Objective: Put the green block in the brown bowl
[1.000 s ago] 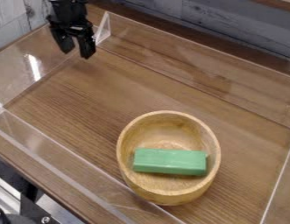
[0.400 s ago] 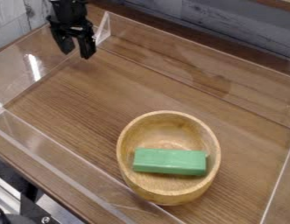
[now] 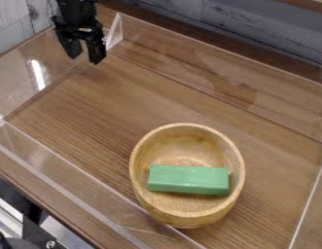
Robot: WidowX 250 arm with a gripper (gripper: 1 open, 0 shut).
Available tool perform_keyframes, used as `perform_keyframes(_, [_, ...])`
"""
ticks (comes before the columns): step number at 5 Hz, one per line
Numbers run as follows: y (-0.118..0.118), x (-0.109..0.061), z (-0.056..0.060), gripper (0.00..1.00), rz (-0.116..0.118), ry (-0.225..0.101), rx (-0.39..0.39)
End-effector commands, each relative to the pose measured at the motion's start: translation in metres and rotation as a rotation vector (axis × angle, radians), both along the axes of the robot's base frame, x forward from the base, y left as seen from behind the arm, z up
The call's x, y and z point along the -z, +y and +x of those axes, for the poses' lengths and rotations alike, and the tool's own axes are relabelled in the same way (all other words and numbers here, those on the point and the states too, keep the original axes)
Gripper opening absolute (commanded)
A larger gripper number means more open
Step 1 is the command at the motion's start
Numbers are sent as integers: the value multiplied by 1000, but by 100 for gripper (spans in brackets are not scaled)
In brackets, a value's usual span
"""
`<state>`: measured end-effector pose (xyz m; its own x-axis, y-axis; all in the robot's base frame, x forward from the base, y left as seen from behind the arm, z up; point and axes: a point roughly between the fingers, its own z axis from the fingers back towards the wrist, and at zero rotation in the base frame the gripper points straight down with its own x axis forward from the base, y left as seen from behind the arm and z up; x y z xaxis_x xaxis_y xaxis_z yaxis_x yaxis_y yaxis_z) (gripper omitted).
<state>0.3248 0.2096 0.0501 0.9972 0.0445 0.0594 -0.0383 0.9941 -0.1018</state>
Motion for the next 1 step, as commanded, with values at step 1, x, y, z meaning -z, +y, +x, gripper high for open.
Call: perform_keyframes(1, [2, -19, 8, 100, 34, -43, 7])
